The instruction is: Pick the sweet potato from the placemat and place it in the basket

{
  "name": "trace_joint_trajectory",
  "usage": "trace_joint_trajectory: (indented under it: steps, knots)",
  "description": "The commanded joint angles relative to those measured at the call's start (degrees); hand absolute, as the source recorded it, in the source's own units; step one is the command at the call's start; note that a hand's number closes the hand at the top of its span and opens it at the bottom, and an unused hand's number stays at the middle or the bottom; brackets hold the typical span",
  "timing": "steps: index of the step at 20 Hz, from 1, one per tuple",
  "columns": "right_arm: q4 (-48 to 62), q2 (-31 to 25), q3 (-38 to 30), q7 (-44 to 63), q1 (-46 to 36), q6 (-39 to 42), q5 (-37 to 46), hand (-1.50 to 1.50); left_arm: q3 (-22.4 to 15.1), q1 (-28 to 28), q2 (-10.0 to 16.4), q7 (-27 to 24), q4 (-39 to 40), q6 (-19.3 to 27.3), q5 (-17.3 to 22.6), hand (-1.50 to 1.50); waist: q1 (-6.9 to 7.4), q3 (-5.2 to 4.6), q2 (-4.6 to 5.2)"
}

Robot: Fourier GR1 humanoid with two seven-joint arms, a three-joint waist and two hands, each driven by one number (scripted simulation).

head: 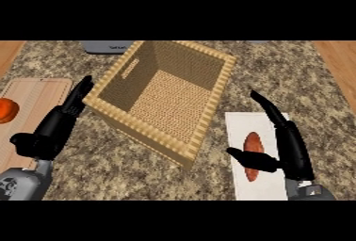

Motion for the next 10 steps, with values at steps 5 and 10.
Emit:
trace_joint_trajectory:
  steps: [5,10]
  knots:
    - [-9.75,-17.16,-0.79,25.97,-2.93,17.53,12.56,-1.5,-0.06,-0.52,-0.84,1.89,-0.93,0.83,-0.29,0.0,-0.82,-0.23,-0.34]
    - [-20.61,-20.63,-1.39,40.05,-5.62,37.26,-1.95,-1.5,0.73,-0.38,-0.25,0.76,0.04,0.24,-0.78,0.0,-0.58,-0.11,-0.11]
